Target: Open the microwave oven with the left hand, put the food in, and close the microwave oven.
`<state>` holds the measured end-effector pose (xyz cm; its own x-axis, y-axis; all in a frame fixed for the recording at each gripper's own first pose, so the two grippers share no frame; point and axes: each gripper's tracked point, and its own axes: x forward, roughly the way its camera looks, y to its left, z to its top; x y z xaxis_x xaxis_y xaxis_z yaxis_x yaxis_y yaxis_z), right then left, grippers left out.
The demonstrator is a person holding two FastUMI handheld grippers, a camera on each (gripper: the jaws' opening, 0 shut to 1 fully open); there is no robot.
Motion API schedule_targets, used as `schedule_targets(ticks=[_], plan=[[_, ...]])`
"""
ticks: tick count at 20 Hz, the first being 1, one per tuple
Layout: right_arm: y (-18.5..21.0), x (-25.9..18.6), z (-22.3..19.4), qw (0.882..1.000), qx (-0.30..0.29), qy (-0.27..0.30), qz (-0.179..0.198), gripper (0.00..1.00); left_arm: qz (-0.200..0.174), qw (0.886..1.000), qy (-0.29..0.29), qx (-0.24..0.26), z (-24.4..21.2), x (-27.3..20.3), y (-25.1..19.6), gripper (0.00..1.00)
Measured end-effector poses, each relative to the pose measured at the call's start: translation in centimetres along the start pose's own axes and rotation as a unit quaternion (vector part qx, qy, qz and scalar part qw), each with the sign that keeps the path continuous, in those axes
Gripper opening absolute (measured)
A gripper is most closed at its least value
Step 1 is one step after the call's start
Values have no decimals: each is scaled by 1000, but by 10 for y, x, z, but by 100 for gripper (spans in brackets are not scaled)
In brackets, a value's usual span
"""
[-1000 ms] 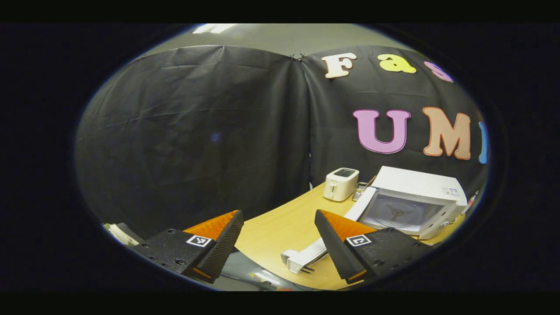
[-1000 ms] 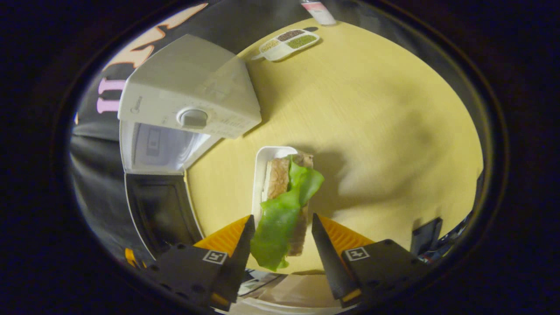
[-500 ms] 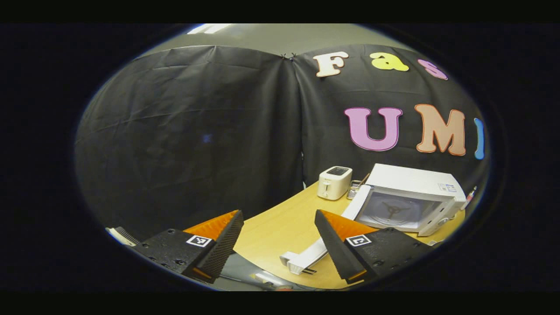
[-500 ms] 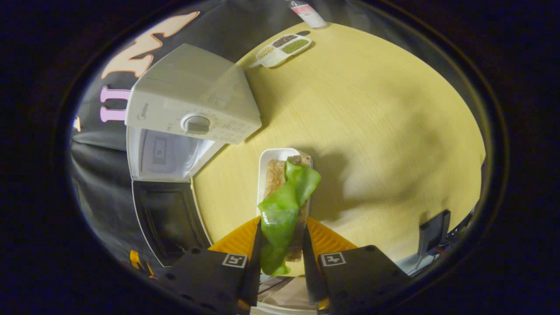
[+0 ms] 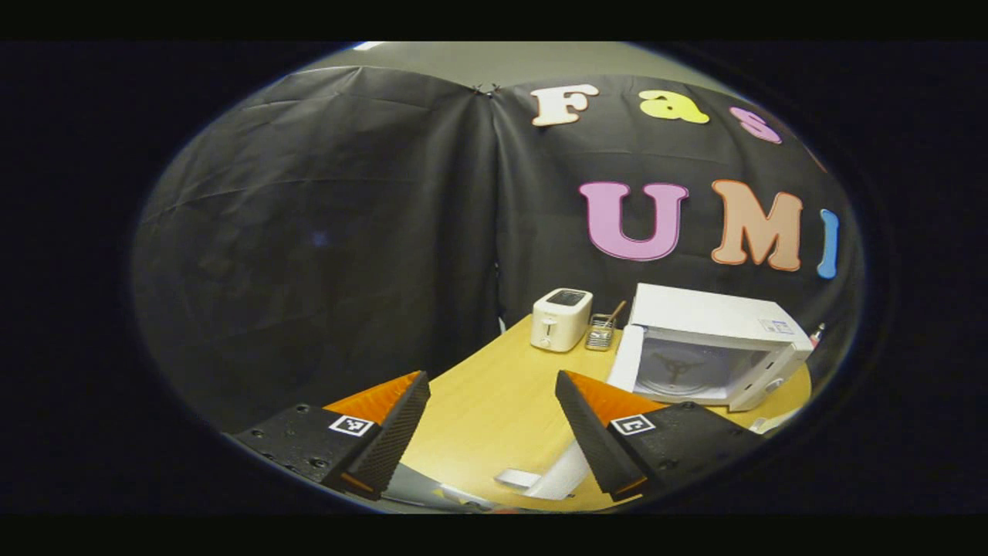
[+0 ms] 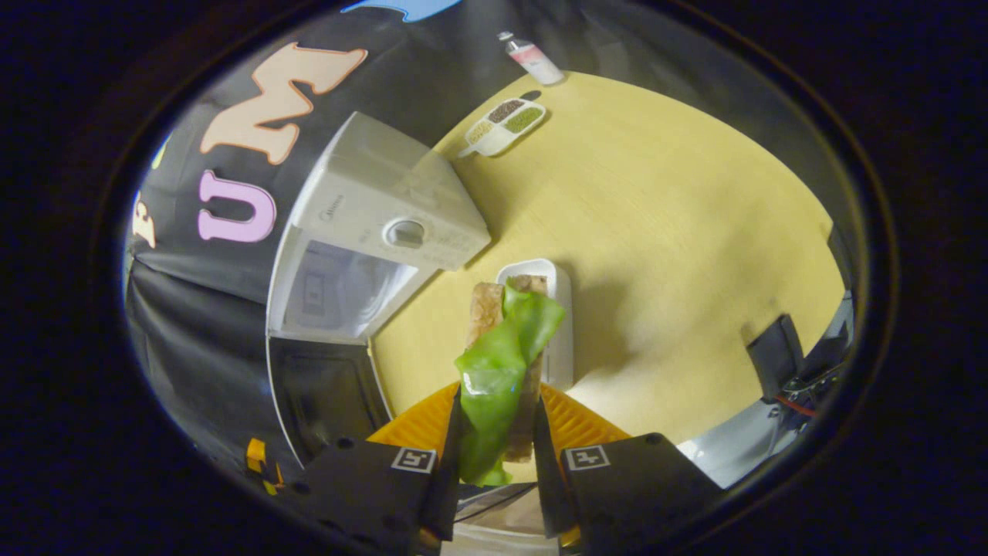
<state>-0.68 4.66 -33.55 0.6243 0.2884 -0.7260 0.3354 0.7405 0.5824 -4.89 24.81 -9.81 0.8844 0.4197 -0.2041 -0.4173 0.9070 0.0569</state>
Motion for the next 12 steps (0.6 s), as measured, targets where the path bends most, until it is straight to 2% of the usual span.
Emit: schedule_targets(ticks=[1,4,5,7,8,12], plan=[[6,-3,-4,1000,8,-10,5,46,-12,1000,3,2,-1,7,0,97],[25,-17,-24,999,28,-38,23,46,-44,999,8,3,-1,25,-1,94],[31,-20,-32,998,32,-46,27,46,-59,998,8,0,0,29,-4,96],[42,-23,-50,997,32,-60,30,46,-86,996,16,-5,-5,39,-10,97],[48,-22,-59,997,32,-64,32,46,-96,995,18,-8,-7,44,-11,94],[88,-13,-99,995,27,-69,60,46,-148,989,27,-9,-16,53,-23,96]])
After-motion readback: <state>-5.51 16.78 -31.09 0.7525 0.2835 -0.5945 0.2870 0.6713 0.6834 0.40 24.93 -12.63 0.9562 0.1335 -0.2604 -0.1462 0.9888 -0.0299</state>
